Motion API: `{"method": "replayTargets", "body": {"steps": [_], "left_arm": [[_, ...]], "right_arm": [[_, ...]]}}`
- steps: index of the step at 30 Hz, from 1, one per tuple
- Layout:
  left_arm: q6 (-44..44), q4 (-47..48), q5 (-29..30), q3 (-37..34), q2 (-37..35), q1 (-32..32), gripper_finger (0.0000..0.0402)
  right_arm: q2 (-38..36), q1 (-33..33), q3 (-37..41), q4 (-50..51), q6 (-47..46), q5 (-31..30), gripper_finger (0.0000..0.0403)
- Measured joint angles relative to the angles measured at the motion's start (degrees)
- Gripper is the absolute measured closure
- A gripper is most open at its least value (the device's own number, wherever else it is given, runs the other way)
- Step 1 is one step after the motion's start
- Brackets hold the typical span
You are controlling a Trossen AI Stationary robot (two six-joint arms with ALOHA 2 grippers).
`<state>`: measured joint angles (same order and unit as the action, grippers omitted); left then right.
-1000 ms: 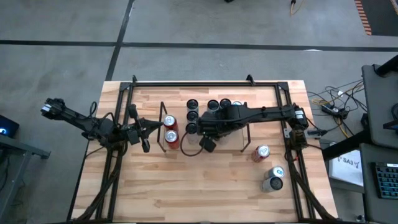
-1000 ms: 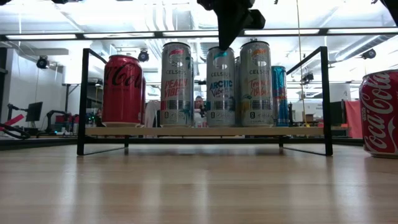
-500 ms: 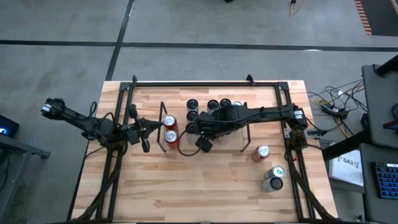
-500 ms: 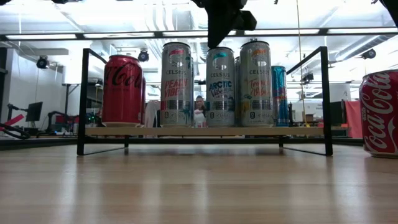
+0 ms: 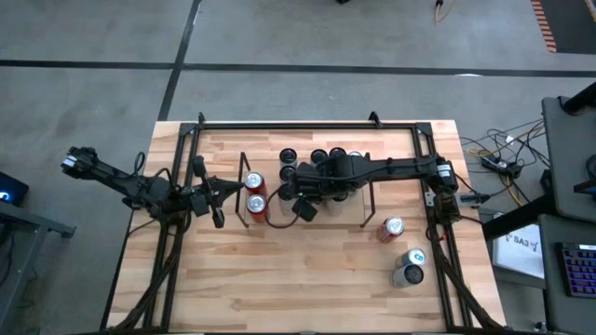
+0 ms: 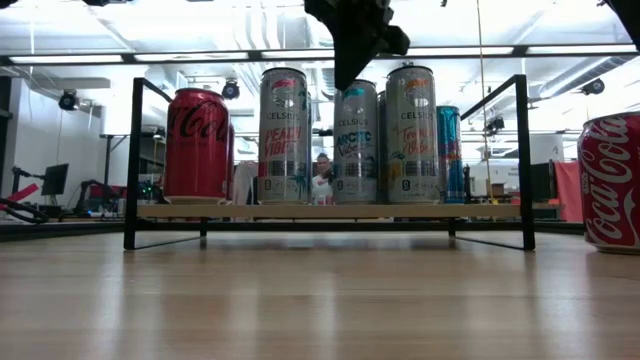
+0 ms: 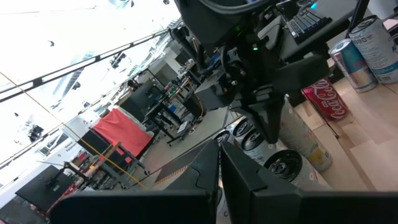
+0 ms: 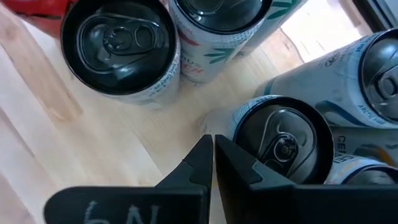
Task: Place canned beverage on shelf
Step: Adjust the white and blue soda cans
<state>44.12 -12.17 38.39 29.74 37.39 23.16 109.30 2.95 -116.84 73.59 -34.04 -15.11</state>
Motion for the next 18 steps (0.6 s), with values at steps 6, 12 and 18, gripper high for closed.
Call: {"method": "replayTargets", "body": {"steps": [6,12,18], "left_arm": [[0.0,0.01,0.0,0.0,-0.01,0.0,0.0402],[0.0,0.01,0.0,0.0,0.01,0.0,0.0402],[0.0,0.01,0.0,0.0,0.0,0.0,0.0402]], "right_arm": [[0.0,-0.65,0.0,-0.01,1.75,-0.38,0.0394],[0.0,-1.19,0.0,0.03,3.98,-1.64,0.0394],[0.0,-1.88,0.0,0.06,5.05,-3.06,0.0394]]}}
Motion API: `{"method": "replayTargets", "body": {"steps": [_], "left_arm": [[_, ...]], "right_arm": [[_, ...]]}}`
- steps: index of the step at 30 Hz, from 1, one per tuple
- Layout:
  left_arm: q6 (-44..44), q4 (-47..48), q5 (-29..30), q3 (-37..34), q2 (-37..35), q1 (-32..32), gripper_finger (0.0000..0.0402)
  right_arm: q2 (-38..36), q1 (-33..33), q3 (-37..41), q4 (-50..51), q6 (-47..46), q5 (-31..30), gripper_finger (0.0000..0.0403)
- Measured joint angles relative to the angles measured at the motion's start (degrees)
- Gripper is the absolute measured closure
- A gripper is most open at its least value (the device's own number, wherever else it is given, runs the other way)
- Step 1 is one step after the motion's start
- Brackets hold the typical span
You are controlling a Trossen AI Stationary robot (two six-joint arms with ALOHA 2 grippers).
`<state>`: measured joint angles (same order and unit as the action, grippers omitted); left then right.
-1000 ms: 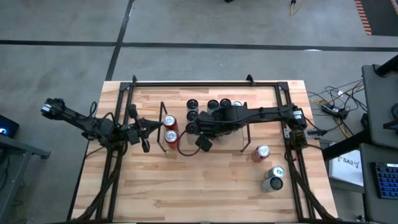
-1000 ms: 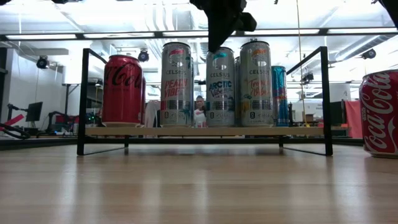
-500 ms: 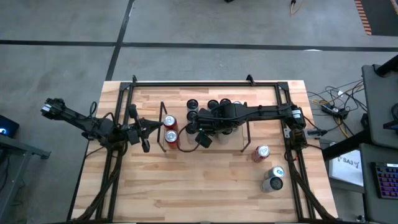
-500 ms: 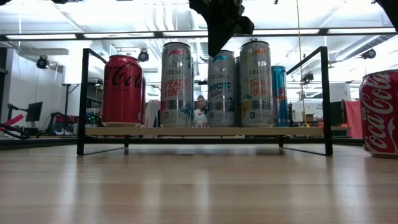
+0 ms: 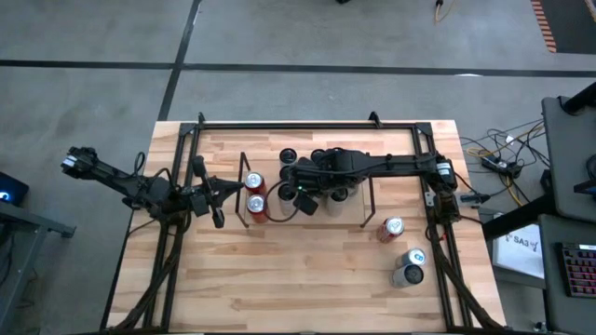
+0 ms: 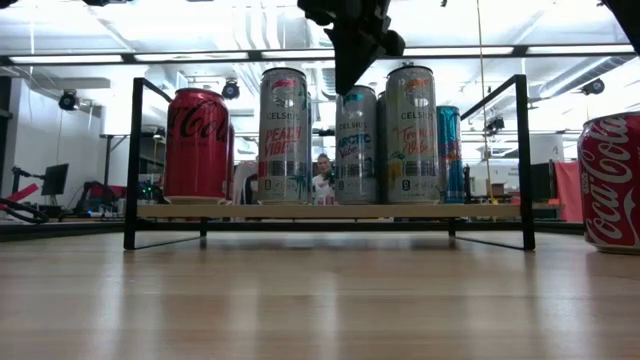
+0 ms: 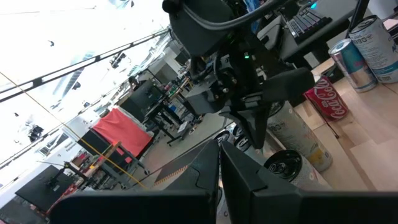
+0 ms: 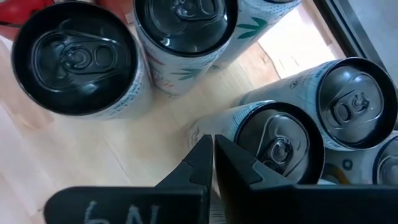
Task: Place canned beverage on shelf
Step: Adjust the white and blue soda cans, then put the white and blue soda can on the shelf aligned with the other white and blue soda can
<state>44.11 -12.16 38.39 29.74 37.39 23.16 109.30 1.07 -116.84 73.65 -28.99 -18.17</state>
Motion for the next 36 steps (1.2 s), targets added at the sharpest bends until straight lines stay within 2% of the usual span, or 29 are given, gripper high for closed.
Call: {"method": "replayTargets", "body": {"steps": [9,18,21,25,31,36], "left_arm": [[-0.01,-0.03,0.0,0.0,0.0,0.0,0.0402],[-2.28,-3.44,0.0,0.02,0.19,0.0,0.0402],[-6.88,-5.56,-0.02,0.02,0.87,-0.01,0.0402],[-18.54,-5.81,-0.75,0.04,2.43,0.07,0.0402],[-34.19,-8.21,-12.53,0.04,7.86,1.45,0.0402],[-38.59,-18.45,-12.84,0.04,15.53,4.93,0.0402]], "right_arm": [[-0.6,0.6,-0.01,0.02,0.35,0.04,0.0394],[-1.71,4.98,-4.14,0.48,4.38,0.04,0.0394],[-2.75,7.16,-5.24,1.73,5.54,0.1,0.0394],[-4.66,10.07,-6.29,3.01,5.68,0.15,0.0394],[-8.54,15.66,-6.54,3.16,0.66,0.31,0.0394],[-10.12,22.16,-6.54,4.68,-7.8,0.9,0.0394]]}}
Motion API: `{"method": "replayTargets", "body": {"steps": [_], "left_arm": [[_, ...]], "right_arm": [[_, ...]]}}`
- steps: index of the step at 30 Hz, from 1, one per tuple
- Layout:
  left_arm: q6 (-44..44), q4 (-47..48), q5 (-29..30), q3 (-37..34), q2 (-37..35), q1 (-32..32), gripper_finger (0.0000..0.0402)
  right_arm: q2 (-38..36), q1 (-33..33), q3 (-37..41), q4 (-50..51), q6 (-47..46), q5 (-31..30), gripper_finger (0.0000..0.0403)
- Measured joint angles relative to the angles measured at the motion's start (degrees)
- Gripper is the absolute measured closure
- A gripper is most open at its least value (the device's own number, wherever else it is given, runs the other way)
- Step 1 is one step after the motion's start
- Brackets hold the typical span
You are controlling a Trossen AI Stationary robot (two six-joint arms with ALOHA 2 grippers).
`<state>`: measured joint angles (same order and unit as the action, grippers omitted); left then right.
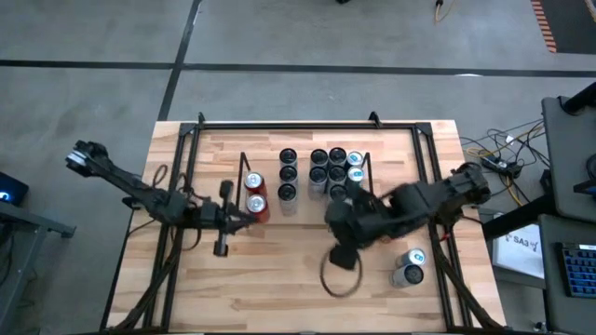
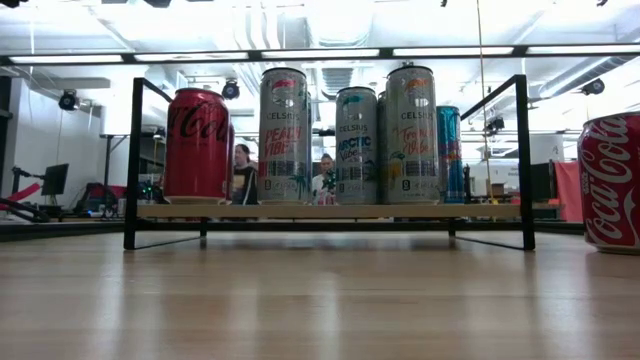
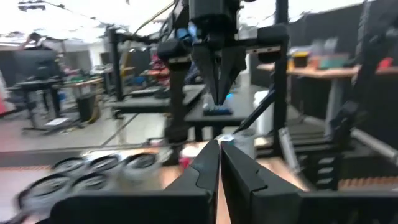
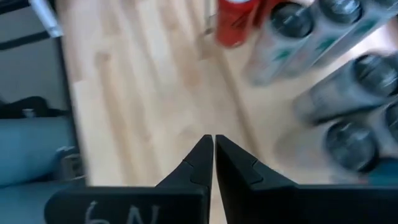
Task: Place canned beverage on shelf
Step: Put the white and blue soda can on the shelf aligned with the other white and blue soda can
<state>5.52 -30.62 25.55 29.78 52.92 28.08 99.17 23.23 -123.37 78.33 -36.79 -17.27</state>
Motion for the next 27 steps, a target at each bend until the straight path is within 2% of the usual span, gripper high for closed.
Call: {"method": "replayTargets", "body": {"steps": [4,7,20,27], "left_arm": [[-0.14,-8.17,0.23,1.01,6.44,3.14,0.0402],[-0.18,-9.98,3.19,3.73,11.24,5.59,0.0402],[-0.27,-7.26,5.42,22.86,32.12,12.53,0.0402],[2.41,-4.74,13.72,32.73,41.46,15.28,0.0402]], "right_arm": [[-0.24,5.59,0.0,1.57,-7.47,2.29,0.0394],[0.07,9.97,0.15,2.67,-13.49,2.96,0.0394],[0.18,27.79,6.08,4.77,-43.34,3.88,0.0394],[-0.15,35.22,8.11,11.6,-62.16,3.87,0.0394]]}}
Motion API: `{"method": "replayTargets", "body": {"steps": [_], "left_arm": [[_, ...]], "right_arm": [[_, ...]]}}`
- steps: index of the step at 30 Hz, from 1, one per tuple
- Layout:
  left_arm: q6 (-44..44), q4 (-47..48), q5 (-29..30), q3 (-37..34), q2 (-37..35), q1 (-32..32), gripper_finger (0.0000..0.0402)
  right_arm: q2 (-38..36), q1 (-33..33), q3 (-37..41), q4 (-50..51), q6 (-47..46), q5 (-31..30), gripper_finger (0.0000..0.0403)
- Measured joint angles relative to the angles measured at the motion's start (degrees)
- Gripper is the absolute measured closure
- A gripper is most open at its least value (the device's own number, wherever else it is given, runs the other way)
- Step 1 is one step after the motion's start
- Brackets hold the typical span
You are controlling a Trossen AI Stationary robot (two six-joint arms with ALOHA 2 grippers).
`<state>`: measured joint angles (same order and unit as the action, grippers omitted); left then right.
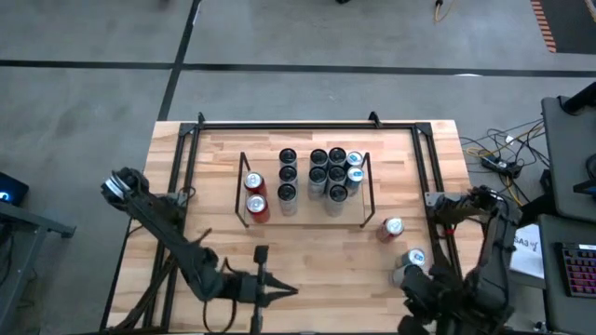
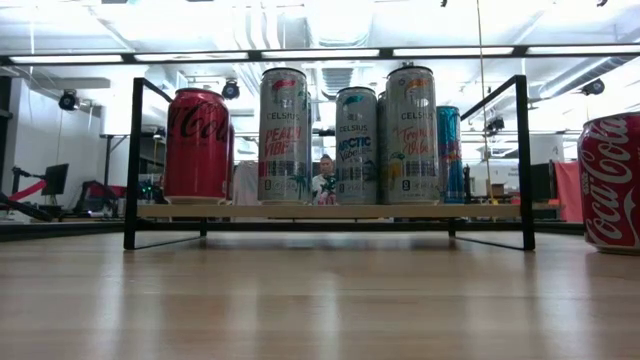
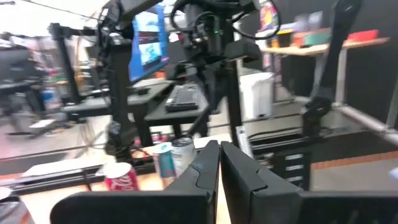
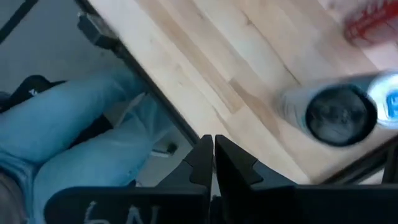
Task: Place canned beverage on shelf
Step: Put the white and blue soda can on the shelf aligned with the other white and blue soda can
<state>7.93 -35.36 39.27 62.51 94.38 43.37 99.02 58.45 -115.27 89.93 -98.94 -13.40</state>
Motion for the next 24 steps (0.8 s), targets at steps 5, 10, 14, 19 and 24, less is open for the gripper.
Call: {"method": "replayTargets", "body": {"steps": [5,10,14,19,24], "left_arm": [[4.23,0.63,9.68,4.93,4.31,1.6,0.0402],[5.56,3.68,13.33,9.01,6.92,2.0,0.0402],[5.56,7.9,13.33,11.75,7.81,1.97,0.0402],[6.31,9.69,13.33,12.82,7.81,1.97,0.0402],[7.55,9.84,14.07,12.75,7.81,1.97,0.0402]], "right_arm": [[-1.29,1.56,1.56,0.11,-5.06,-0.09,0.0394],[-1.19,1.52,1.9,0.12,-2.15,1.83,0.0394],[-1.13,1.47,2.24,0.09,3.52,1.4,0.0394],[-1.07,-0.05,2.49,0.13,1.06,0.9,0.0393],[-1.07,-1.13,2.51,0.09,3.4,0.32,0.0375]]}}
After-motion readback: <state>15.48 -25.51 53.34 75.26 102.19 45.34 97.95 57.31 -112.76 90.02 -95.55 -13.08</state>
